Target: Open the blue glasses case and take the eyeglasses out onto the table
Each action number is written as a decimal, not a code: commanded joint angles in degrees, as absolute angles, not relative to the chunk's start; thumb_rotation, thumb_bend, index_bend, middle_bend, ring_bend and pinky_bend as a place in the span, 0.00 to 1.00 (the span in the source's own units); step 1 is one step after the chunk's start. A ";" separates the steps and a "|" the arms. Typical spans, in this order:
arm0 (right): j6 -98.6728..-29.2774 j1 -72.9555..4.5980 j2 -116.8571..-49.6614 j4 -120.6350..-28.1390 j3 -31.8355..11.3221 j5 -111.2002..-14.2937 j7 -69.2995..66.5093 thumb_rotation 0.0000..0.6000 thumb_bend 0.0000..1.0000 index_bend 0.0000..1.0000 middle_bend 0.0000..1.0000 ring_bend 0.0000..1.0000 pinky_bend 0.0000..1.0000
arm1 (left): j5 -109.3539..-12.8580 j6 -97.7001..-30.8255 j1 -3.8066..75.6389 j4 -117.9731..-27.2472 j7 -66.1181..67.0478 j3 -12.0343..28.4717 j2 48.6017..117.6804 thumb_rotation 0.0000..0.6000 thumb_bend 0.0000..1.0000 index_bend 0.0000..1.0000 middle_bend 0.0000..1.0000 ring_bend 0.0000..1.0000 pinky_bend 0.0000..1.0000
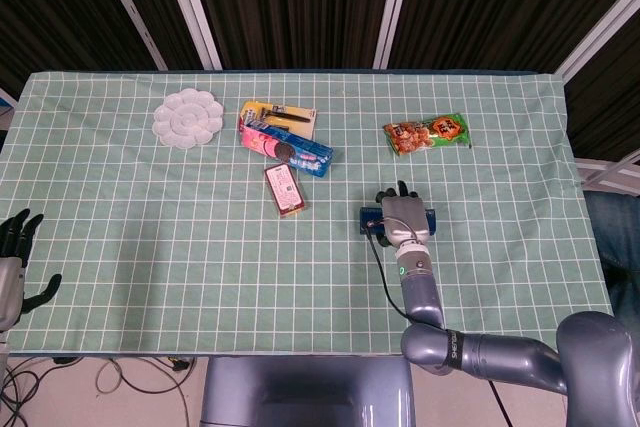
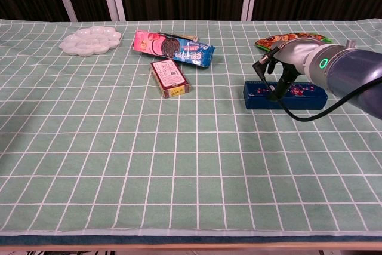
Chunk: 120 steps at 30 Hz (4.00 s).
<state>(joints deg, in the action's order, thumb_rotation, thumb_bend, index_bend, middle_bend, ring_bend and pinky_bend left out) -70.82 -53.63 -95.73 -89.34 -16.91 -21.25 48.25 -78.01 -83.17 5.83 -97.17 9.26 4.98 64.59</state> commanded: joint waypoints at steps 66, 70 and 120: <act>-70.67 -52.38 -99.12 -87.07 -18.23 -24.29 49.35 1.00 0.50 0.34 0.32 0.09 0.21 | -76.60 -82.34 6.17 -97.84 9.90 4.90 64.02 1.00 0.30 0.05 0.00 0.00 0.00; -70.48 -52.45 -98.77 -87.52 -18.32 -24.01 49.80 1.00 0.51 0.35 0.33 0.09 0.21 | -76.61 -82.38 6.16 -97.86 9.91 4.90 63.99 1.00 0.30 0.05 0.00 0.00 0.00; -64.79 -62.43 -92.60 -88.63 -20.41 -5.76 61.88 1.00 0.54 0.38 0.30 0.09 0.21 | -76.02 -81.86 6.32 -98.28 10.09 4.76 63.60 1.00 0.30 0.05 0.00 0.00 0.00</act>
<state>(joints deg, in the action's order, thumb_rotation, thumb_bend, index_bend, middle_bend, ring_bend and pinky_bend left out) -64.97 -62.29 -92.58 -88.83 -20.44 -5.91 61.96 -76.02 -81.86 6.32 -98.28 10.09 4.76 63.60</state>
